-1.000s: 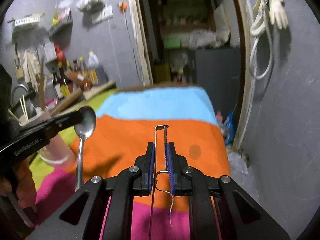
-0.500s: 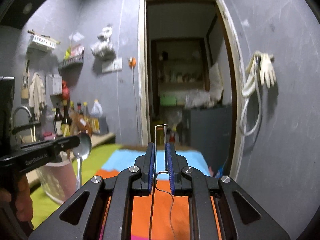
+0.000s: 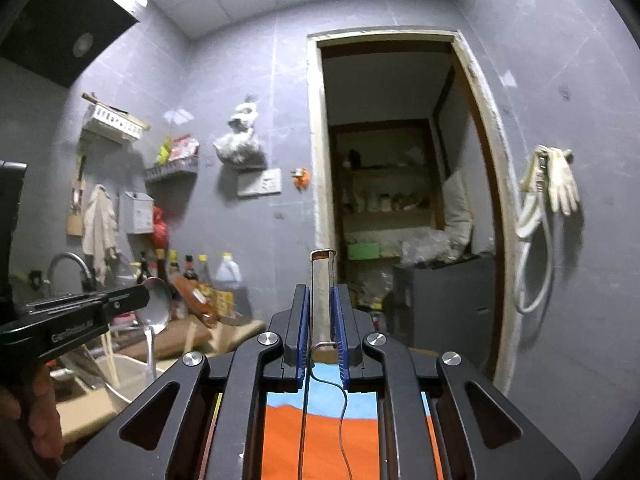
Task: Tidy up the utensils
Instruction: 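Lift the spoon and peeler and carry them over the white caddy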
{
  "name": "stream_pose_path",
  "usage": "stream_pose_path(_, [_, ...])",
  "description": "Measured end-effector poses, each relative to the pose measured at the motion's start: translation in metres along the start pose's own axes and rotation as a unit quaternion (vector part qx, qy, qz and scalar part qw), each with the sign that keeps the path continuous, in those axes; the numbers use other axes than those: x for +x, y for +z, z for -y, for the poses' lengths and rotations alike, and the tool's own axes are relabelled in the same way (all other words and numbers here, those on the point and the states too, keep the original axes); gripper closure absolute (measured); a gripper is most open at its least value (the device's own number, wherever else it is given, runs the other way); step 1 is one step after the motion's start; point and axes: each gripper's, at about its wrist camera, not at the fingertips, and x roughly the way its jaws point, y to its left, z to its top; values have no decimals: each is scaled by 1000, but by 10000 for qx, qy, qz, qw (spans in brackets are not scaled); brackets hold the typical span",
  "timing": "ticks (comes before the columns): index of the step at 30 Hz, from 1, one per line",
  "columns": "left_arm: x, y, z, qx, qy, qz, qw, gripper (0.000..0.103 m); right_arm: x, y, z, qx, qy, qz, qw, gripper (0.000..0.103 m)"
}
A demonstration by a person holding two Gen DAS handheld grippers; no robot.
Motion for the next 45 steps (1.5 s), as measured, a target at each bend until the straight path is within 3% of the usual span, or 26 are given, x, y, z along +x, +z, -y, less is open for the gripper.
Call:
stream_pose_path(9, [-20,18,-69,-139,956,294,9949,103,29,15,-44,436,839,162,9954,93])
stream_pose_path(16, [-17,17,-100,-198,1369,359,9897,103,50,17,-67,876,1499,79,9848,93])
stream_pose_path(20, [-7,18,-107,-157,1548,377,9871,103,62,16,-76,1037,1642,-6,9810,93])
stream_pose_path(33, [29,5,-116,-174,1525,-1,9881,103,89,0,-83,1205,1645,-265,9786,93])
stream_pose_path(45, [40,-6,-103,160,1482,-232,9886,103,103,-9,-95,1015,1493,-211,9833,93])
